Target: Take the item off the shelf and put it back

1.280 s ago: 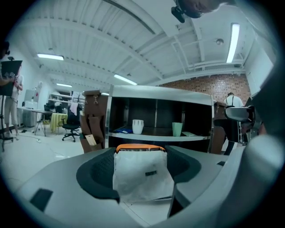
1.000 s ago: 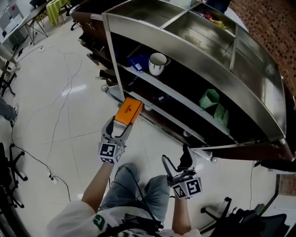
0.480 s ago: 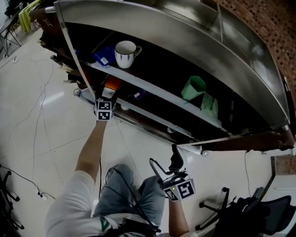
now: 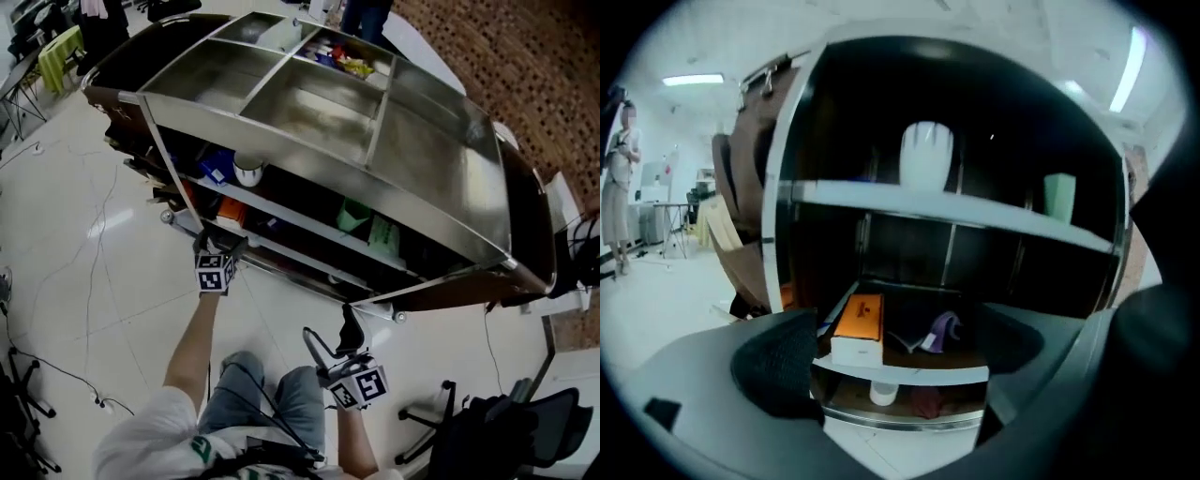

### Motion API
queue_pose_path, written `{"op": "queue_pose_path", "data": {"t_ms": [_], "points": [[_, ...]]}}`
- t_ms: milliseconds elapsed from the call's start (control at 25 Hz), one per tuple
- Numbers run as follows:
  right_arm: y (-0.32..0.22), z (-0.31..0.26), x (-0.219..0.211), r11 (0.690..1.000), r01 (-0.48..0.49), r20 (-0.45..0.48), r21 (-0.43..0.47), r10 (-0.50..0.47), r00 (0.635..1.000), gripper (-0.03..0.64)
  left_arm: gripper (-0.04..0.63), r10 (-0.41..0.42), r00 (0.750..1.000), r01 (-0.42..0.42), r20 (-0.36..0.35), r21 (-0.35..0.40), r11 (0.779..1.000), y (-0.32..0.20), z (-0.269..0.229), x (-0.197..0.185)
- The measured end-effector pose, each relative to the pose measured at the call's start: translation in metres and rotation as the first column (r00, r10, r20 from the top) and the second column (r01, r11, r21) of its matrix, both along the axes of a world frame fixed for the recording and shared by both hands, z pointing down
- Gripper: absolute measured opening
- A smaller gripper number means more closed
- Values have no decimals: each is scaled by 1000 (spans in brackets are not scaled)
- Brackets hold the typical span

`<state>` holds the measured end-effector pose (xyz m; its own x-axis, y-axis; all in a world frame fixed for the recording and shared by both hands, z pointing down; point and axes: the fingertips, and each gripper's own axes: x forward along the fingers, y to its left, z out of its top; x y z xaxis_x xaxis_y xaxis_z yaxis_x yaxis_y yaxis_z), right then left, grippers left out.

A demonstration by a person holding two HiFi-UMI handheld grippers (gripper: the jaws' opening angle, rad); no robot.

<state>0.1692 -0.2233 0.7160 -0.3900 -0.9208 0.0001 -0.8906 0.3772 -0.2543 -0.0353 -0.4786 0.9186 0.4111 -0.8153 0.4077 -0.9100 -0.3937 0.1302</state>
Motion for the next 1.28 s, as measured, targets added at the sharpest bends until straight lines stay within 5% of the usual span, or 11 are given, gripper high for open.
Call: {"op": "queue_pose_path", "data": {"t_ms": [360,640,760,1040,1280], "points": [[15,-202,-22,996,27,2,85,-27,1000,429,511,120,992,-110,-33,210,972,148,-259,-12],[55,-302,-19,976,-9,-43,217,19,999,428,499,307,951,-261,-41,426,866,255,-441,10],[75,-315,-14,968,-2,-66,252,19,998,374,499,321,947,-280,-10,465,840,290,-462,3],[87,-308,-9,973,-49,-226,226,102,969,368,492,291,957,-247,-16,483,840,304,-456,-20],[91,-315,-3,967,-57,-204,247,110,973,368,492,314,949,-252,-36,514,820,306,-470,-5]]}}
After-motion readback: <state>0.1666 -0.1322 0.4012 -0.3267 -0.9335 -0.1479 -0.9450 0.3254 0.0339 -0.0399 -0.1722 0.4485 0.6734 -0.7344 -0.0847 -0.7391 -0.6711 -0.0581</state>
